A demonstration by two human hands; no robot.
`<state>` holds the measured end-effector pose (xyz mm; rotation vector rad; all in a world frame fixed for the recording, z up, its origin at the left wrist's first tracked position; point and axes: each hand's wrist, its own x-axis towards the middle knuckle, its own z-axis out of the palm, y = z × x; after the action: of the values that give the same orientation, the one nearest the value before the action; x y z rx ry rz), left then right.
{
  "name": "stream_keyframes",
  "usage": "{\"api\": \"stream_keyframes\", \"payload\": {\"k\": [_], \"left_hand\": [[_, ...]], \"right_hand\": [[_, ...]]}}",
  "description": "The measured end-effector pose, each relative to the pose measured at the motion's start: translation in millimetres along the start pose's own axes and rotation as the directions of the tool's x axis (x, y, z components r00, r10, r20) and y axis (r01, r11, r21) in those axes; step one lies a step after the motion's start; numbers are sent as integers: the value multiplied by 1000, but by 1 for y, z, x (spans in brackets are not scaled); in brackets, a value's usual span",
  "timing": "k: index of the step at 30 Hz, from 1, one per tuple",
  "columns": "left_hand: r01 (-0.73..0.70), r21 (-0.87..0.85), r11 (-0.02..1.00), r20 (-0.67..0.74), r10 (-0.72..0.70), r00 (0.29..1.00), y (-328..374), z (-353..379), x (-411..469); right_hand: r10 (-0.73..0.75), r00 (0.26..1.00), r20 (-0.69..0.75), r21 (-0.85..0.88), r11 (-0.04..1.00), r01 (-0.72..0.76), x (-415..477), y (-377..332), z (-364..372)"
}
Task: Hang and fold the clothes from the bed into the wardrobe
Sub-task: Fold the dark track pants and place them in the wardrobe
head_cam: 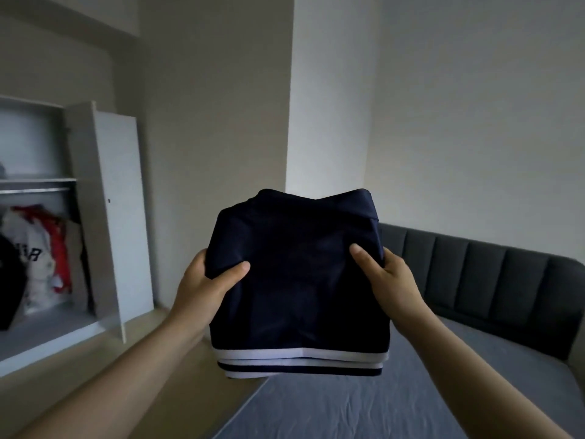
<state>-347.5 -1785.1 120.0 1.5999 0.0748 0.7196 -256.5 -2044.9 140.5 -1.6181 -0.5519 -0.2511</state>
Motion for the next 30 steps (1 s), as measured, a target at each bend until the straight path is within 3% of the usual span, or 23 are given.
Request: {"api": "stream_keyframes", "payload": {"k": [10,23,30], "left_hand": [[27,70,997,-239,-10,971,-9,-180,6],[35,180,983,-506,62,860,-31,-322,66],[80,197,977,-578,50,815,-54,-408,115]], "right_hand": [[-43,972,230,98,995,21,29,-9,196],[-159,866,474,280,960,22,111,4,399],[-156,832,533,320,947,-28,149,14,514]]}}
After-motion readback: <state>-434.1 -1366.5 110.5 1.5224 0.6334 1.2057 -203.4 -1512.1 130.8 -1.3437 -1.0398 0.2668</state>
